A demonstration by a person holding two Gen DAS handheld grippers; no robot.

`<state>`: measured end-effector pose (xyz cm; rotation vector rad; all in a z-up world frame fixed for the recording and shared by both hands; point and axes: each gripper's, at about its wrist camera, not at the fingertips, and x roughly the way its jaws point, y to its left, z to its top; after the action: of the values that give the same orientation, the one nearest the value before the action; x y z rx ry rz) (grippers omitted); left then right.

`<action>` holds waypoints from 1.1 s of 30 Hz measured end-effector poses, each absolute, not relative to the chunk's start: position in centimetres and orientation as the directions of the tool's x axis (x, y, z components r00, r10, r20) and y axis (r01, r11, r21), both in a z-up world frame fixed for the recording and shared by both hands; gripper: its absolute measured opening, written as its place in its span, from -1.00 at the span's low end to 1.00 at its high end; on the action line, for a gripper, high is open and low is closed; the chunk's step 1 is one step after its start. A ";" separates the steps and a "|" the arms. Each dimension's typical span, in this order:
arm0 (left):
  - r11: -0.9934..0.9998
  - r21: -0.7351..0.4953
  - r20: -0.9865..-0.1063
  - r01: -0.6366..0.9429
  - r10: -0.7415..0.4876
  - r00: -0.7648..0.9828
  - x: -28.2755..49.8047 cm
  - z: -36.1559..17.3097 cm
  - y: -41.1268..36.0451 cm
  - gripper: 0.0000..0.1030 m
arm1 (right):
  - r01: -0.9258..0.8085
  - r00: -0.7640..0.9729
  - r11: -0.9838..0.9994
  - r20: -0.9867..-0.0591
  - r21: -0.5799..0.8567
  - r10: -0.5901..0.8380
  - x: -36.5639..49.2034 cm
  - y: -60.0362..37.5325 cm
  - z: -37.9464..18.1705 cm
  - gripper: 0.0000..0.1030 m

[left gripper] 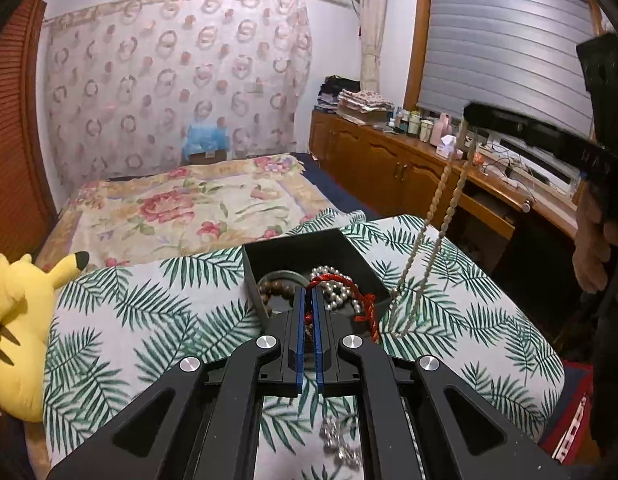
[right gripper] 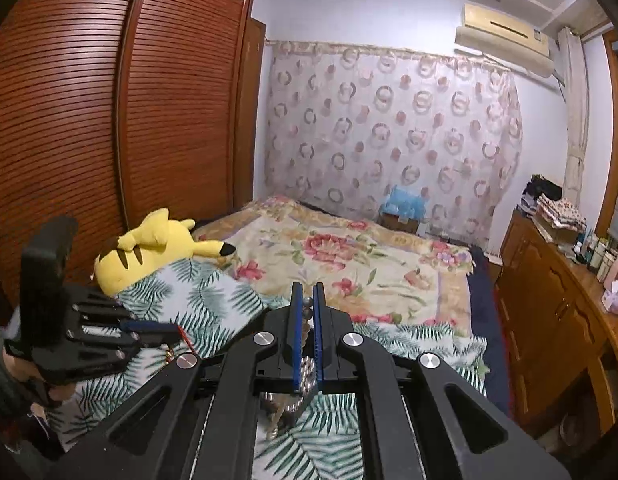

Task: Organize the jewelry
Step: 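Lower the red bracelet into the box with the left tool while the right tool lowers the pearls, then open both tools over the black box and withdraw them toward the remaining jewelry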

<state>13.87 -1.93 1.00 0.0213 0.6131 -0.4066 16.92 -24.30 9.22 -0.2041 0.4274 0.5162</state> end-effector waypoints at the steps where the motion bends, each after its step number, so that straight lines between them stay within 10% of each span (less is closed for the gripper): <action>1: 0.921 -0.097 -0.566 0.377 -0.363 0.740 14.5 1.0 -2.1 -0.94 | -0.520 0.785 0.850 -0.440 -0.084 0.437 17.3 -24.2 9.4 -0.89; 33: 0.926 -0.133 -0.657 0.353 -0.349 0.668 21.5 -3.3 -3.3 -0.72 | -0.556 0.696 0.831 -0.544 0.005 0.469 26.6 -21.4 2.2 -0.89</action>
<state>21.46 -3.34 -3.32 0.0062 0.7401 -0.3963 26.62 -21.41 2.21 -0.1650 0.5593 0.5744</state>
